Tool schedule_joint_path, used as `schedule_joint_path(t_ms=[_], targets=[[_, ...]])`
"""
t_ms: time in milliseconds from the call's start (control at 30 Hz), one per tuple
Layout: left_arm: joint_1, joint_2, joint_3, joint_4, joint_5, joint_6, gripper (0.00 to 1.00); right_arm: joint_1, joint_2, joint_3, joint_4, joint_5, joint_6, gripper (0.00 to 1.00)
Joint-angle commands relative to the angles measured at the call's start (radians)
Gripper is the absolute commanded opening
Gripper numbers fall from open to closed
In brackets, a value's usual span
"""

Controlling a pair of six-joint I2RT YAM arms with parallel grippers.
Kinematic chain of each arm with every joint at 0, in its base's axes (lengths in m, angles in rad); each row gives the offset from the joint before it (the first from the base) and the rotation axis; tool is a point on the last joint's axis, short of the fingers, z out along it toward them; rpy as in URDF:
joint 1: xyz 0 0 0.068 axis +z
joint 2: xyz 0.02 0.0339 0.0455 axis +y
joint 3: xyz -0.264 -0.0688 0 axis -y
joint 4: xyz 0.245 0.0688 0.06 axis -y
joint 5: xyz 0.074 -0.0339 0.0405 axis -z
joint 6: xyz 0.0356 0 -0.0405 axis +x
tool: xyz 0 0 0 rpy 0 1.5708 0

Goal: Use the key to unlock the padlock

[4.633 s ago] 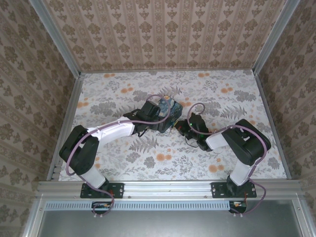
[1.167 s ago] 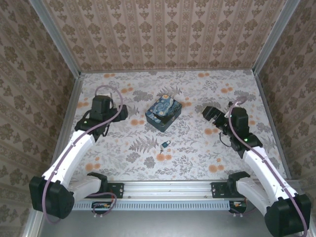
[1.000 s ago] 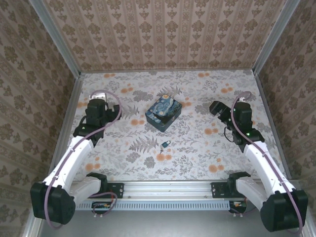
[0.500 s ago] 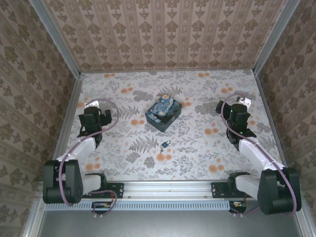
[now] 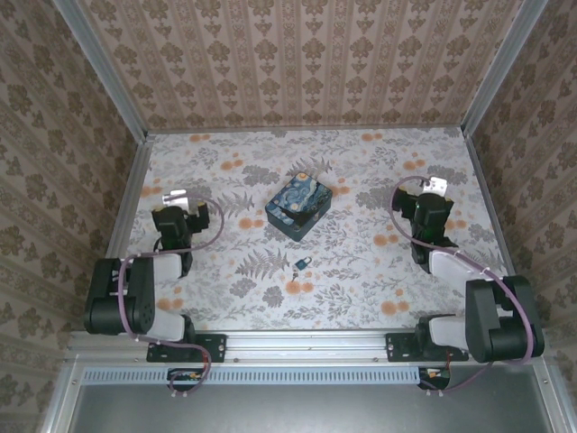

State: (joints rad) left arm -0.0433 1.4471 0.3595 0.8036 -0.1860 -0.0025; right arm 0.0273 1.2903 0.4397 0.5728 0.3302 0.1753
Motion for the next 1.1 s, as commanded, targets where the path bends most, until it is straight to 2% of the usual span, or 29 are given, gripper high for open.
schedule_joint_path(t_ms=[0,67,100,167,233,300,400,733,833,900,1067], targets=[[0.006,0.053,-0.026,0.153,0.032,0.025,1.0,-0.007,0.068,-0.074,0.204,0.002,-0.044,0.99],[0.004,0.099,-0.035,0.226,0.029,0.037,1.0,-0.009,0.128,-0.121,0.345,-0.027,-0.05,1.0],[0.004,0.091,-0.015,0.177,0.029,0.027,1.0,-0.01,0.158,-0.137,0.414,-0.057,-0.063,1.0],[0.004,0.094,0.032,0.092,0.049,0.039,1.0,-0.01,0.175,-0.125,0.39,-0.147,-0.094,1.0],[0.008,0.091,0.041,0.058,0.076,0.038,1.0,-0.01,0.278,-0.135,0.546,-0.228,-0.131,1.0],[0.008,0.093,0.042,0.064,0.076,0.038,1.0,-0.01,0.226,-0.071,0.327,-0.249,-0.134,0.99],[0.01,0.094,0.044,0.06,0.075,0.038,1.0,-0.015,0.246,-0.027,0.277,-0.266,-0.137,1.0],[0.008,0.093,0.042,0.061,0.072,0.039,1.0,0.008,0.241,-0.068,0.355,-0.267,-0.169,1.0],[0.008,0.092,0.038,0.068,0.073,0.039,1.0,0.006,0.248,-0.041,0.309,-0.258,-0.162,1.0],[0.007,0.091,0.036,0.073,0.07,0.04,1.0,-0.023,0.252,-0.023,0.28,-0.296,-0.137,1.0],[0.007,0.09,0.036,0.071,0.071,0.039,1.0,-0.024,0.243,-0.043,0.311,-0.298,-0.14,1.0]])
